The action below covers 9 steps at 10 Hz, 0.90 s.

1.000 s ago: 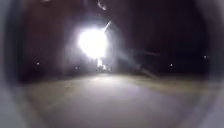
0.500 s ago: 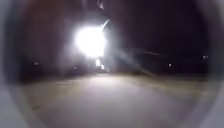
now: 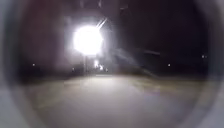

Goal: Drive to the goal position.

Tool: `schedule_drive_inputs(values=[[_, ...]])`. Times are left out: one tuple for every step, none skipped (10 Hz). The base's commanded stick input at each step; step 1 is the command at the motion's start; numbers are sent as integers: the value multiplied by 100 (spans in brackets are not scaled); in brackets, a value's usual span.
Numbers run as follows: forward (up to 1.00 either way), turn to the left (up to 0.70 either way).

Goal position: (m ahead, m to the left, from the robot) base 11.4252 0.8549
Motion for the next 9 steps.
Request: schedule_drive_inputs(values=[[100, 0], [100, 0], [100, 0], [100, 0], [100, 0], [100, 0], [100, 0], [100, 0], [100, 0]])
